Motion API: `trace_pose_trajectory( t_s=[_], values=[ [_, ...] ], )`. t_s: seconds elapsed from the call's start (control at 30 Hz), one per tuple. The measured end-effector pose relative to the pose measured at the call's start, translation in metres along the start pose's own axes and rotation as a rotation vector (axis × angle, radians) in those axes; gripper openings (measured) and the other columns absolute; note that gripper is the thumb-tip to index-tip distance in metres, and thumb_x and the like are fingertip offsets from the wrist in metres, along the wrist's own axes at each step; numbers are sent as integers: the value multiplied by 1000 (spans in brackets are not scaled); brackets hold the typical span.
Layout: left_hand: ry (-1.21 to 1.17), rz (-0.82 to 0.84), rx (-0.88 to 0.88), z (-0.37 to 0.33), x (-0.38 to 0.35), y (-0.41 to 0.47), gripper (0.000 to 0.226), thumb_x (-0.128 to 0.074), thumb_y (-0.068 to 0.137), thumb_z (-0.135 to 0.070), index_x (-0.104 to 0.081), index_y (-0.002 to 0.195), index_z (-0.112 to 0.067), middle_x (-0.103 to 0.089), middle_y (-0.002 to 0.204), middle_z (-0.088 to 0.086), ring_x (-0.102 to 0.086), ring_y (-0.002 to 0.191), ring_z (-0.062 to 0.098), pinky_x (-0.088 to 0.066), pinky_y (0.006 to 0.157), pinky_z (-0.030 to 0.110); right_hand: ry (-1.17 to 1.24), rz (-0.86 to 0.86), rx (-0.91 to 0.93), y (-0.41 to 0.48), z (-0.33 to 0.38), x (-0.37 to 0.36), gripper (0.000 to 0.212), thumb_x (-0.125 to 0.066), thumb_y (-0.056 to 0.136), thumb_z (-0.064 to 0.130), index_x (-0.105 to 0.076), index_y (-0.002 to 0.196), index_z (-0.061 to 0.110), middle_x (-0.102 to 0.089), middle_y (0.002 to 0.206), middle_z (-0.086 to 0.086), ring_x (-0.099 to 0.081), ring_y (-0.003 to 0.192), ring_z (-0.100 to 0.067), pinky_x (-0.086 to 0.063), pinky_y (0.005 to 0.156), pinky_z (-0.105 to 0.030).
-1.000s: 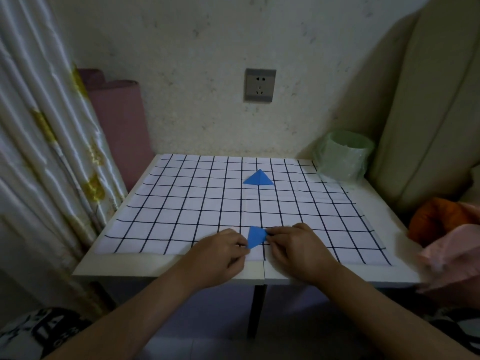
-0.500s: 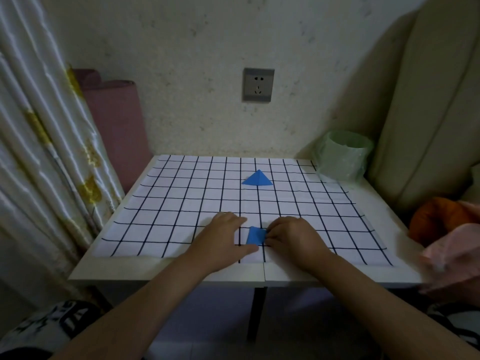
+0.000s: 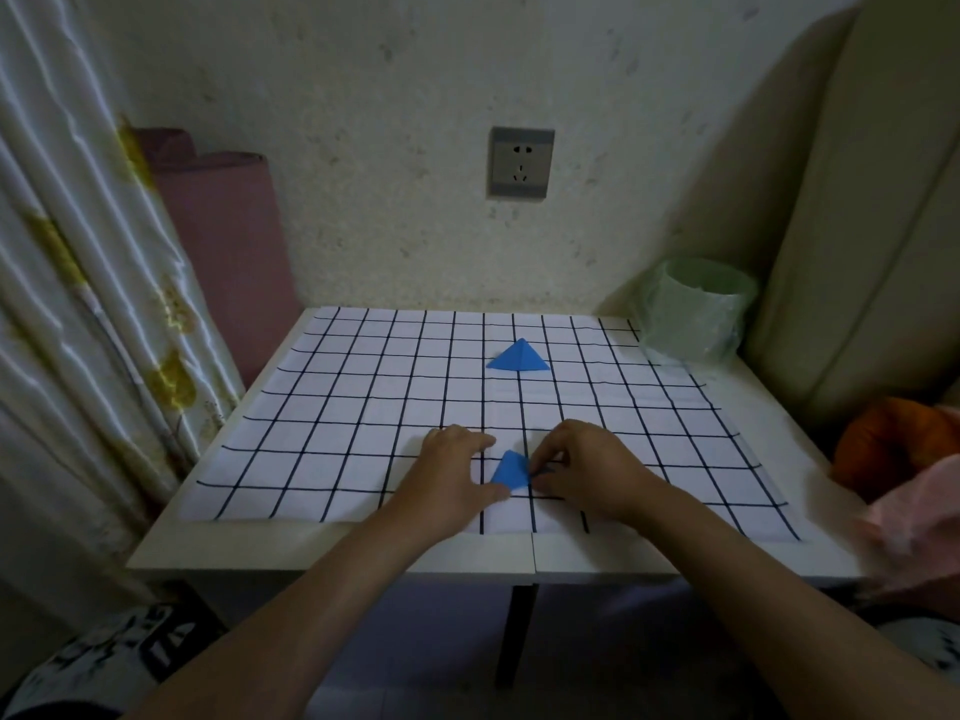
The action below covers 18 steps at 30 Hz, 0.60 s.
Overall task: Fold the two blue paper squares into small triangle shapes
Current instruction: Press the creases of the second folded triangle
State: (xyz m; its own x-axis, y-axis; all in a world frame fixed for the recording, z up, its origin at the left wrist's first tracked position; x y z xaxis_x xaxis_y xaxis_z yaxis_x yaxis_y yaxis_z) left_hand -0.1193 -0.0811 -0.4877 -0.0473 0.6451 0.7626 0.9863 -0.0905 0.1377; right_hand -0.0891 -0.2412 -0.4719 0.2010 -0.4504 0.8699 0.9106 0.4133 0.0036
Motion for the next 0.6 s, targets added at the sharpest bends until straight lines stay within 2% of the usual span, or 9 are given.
trace_pose_trajectory(
  t_s=[0.1,0.27,0.33,0.47,0.53,0.6],
  values=[
    [31,14,-15,-3,0,2,43,-78,81,-34,-67,120,-22,-55,119,-6,-44,117,10,-34,94,20,114,20,-49,3,-3,-3,26,-77,81,18,-64,100,30,-58,98,15,-57,88,-1,-43,69,-10],
    [-37,17,40,-4,1,5,27,-81,79,-23,-73,105,-23,-59,117,-4,-52,116,14,-45,102,33,172,91,-124,6,-8,-7,54,-79,79,18,-58,127,26,-62,99,11,-61,88,-5,-52,77,-19],
    [-49,16,44,-5,1,6,25,-81,79,-23,-73,103,-25,-60,115,-6,-51,117,14,-45,102,34,150,103,-133,7,-9,-8,49,-79,80,19,-62,126,22,-62,103,11,-60,92,-5,-50,78,-18],
    [6,44,50,-4,-2,6,47,-78,81,-29,-61,126,-26,-52,123,-10,-41,121,8,-35,99,23,136,122,-154,9,-9,-8,43,-79,79,20,-64,119,23,-55,97,15,-55,92,-4,-44,74,-14],
    [36,51,11,-8,-2,7,45,-77,82,-29,-62,124,-27,-53,117,-13,-43,115,6,-34,93,20,136,119,-143,9,-7,-7,39,-80,78,18,-61,111,26,-56,97,13,-56,89,-6,-46,72,-15],
    [25,22,-18,-11,2,8,32,-77,82,-27,-68,113,-28,-56,101,-17,-51,97,0,-38,81,14,149,98,-115,11,-5,-5,31,-80,78,18,-60,101,25,-60,95,9,-59,87,-8,-52,74,-20]
  ],
)
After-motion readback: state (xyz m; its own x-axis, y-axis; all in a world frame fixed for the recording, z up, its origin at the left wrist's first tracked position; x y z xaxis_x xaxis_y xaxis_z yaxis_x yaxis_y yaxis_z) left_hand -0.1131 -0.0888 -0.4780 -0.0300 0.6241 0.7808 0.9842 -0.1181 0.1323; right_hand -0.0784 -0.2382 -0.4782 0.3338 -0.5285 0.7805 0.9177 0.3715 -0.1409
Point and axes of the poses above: each hand's wrist, its own y-axis towards the middle knuckle, its own x-axis out of the back of the hand, z = x × y, the point moved 8 cm from there along y, towards the middle knuckle
